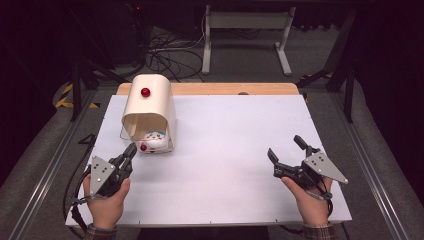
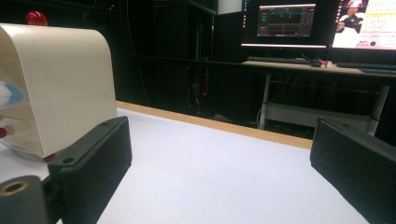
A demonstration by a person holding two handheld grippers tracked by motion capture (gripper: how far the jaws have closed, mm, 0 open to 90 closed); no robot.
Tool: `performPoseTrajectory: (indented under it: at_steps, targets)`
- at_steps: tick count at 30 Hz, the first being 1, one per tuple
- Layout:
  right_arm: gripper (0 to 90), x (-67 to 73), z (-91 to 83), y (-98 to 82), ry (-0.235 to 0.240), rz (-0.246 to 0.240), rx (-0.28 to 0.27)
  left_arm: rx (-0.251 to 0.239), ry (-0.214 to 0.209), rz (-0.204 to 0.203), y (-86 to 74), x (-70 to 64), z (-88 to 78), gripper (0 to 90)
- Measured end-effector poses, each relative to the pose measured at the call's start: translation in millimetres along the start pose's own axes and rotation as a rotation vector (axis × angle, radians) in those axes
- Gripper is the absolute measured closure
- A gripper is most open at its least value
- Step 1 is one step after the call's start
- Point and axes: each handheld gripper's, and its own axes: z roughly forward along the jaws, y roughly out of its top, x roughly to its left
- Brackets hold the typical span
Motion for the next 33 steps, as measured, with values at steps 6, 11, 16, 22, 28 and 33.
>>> performPoseTrajectory:
  at_steps: [6,11,16,22,28,33]
  targets:
    - [6.3,0.0,0.2,-0.3,0.001,0.0,0.0,0.002,0.003,-0.003,-1.1,0.8,0.6,89.8]
    - [6.3,0.2,0.5,-0.8,0.003,-0.001,0.002,0.011,0.002,-0.005,-2.8,0.7,3.7,89.8]
    - [6.3,-0.5,0.3,-0.6,0.002,-0.003,0.001,0.014,0.007,-0.013,-4.3,0.1,6.9,89.8]
    - [6.3,-2.5,-1.2,-1.0,-0.003,0.0,0.0,0.014,0.01,-0.006,-4.2,-1.9,10.3,89.8]
    - [6.3,-3.0,-1.3,-1.1,-0.001,0.002,0.0,0.014,0.019,-0.007,-4.1,-2.3,12.0,89.8]
    - [6.3,-3.1,-1.8,-0.4,-0.002,0.002,-0.003,0.012,0.023,-0.009,-4.1,-1.9,12.8,89.8]
